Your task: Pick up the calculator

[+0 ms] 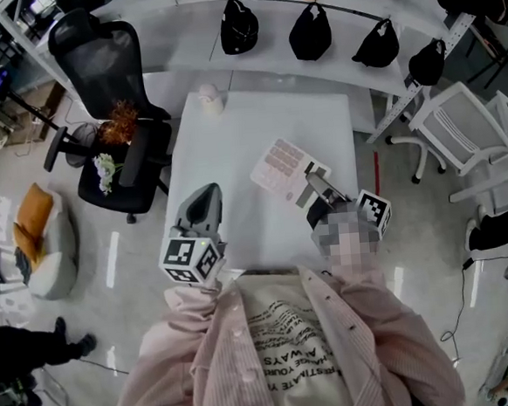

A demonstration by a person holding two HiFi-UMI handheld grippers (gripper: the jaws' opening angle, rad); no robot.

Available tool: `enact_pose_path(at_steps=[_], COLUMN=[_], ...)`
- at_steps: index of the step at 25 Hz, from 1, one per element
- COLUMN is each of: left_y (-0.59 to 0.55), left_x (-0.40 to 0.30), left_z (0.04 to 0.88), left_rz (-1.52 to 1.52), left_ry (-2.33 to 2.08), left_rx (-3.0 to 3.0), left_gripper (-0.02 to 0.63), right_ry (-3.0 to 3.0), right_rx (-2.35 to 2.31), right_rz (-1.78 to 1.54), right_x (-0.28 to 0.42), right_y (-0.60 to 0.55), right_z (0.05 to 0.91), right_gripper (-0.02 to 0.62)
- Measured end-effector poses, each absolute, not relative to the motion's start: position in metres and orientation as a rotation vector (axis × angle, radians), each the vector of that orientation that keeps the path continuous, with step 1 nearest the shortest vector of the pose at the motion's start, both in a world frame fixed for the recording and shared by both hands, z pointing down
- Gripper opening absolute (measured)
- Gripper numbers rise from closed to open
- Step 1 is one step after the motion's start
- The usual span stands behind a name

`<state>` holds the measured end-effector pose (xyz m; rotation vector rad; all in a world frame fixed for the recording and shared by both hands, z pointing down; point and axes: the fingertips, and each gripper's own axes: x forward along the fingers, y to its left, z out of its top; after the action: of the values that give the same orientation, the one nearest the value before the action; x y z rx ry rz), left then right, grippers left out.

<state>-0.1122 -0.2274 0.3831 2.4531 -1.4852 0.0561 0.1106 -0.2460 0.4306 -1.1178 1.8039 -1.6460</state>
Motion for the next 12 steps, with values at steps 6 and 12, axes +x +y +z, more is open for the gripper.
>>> enact_pose_path(at_steps=[6, 12], left_y=[-0.232, -0.237], left_x=[-0.123, -0.133], left_z=[0.376, 0.369], left_rz=[0.04, 0.01], left_ry=[-1.519, -1.556], left_rx=[2.468, 2.472], left_gripper=[0.002, 0.002], right_ry=[1.792, 1.817], right_rx=[-1.117, -1.123], right_rz=[-1.602, -1.542], right_x=[0.117, 0.124], right_y=[-0.249, -0.253], right_z=[0.417, 0.409], right_gripper=[0.071, 0.072])
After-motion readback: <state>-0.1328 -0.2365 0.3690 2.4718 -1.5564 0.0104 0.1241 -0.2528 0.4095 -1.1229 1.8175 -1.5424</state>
